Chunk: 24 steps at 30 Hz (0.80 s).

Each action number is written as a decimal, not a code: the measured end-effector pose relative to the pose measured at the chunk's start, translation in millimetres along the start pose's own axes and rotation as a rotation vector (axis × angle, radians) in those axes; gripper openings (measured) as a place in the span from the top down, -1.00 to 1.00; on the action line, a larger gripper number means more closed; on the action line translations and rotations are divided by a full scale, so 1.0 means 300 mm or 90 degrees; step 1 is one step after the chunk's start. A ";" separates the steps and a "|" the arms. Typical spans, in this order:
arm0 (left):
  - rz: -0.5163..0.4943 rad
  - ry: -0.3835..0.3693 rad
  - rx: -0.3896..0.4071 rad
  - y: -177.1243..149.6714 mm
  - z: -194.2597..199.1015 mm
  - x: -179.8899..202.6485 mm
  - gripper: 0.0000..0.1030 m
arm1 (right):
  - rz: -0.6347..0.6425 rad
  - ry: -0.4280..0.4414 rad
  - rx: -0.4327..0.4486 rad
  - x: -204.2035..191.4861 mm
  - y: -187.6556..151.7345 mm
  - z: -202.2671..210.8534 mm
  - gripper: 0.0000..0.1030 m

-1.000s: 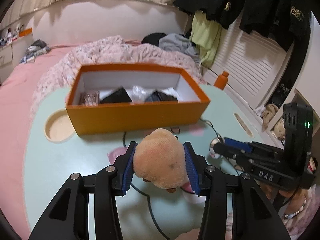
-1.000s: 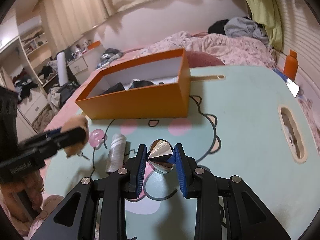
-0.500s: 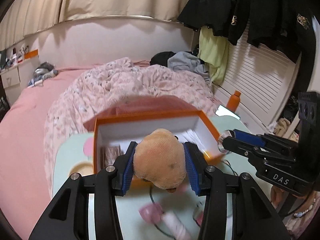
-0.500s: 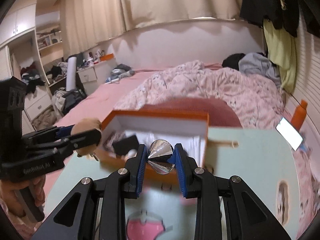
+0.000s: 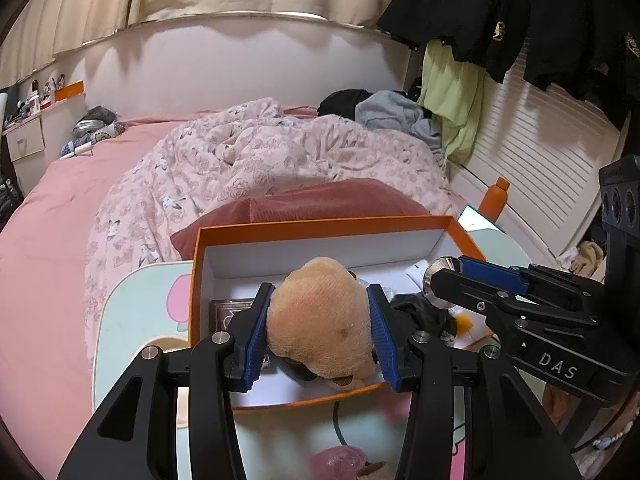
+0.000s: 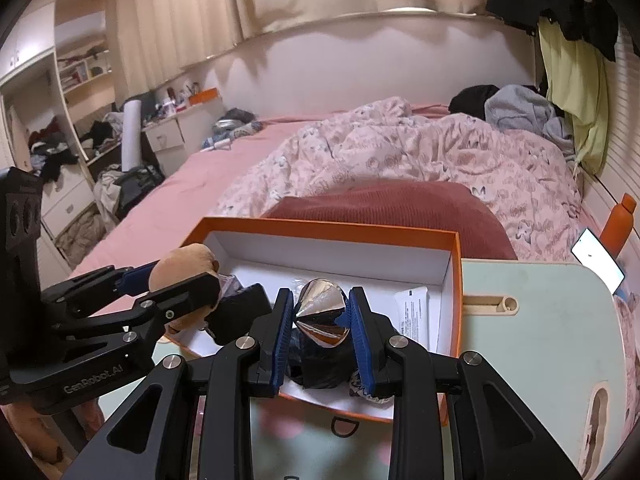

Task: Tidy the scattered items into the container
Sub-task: 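Carry the plush ball into the orange box with left tool while right drops the silver cone in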

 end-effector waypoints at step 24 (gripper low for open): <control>0.068 -0.017 0.025 -0.055 0.114 -0.088 -0.06 | -0.034 0.039 0.026 0.048 -0.031 0.106 0.32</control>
Point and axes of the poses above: each gripper's, at about its wrist camera, not at the fingertips, and z roughly against the way its jaws point, x to its right, y to its top, the point moved 7 cm from there along -z, roughly the way its jaws point, and after that the axes turned 15 degrees about -x, right-handed, at the moved point
